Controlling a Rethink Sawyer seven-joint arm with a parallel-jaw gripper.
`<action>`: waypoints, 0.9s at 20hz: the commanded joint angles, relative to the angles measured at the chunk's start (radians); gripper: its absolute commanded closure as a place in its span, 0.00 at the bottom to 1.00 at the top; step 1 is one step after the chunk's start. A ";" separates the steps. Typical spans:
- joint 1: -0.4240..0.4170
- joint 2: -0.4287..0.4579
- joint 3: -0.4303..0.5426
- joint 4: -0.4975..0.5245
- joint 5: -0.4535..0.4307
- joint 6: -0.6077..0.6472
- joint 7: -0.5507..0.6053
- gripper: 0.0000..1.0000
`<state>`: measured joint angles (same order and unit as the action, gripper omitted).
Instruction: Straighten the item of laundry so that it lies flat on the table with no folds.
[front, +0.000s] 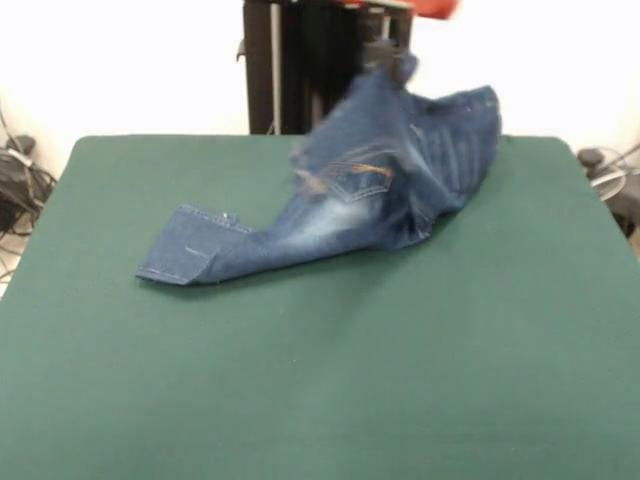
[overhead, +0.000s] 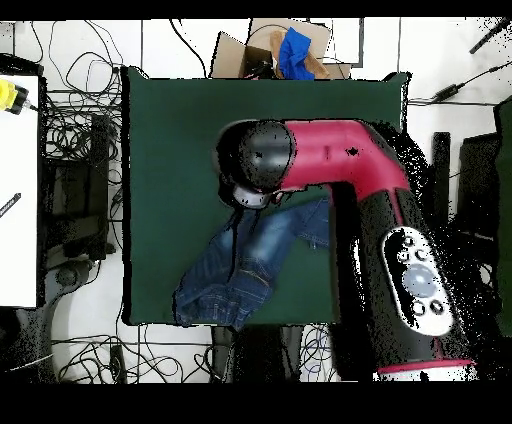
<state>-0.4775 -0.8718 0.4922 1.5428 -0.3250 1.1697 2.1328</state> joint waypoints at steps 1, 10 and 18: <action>0.216 0.009 -0.085 -0.041 0.010 0.087 0.318 1.00; 0.449 0.062 -0.250 -0.135 0.041 0.120 0.597 1.00; 0.426 0.075 -0.274 -0.116 0.014 0.019 0.470 1.00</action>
<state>-0.0193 -0.8494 0.3239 1.4226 -0.3001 1.1903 2.4153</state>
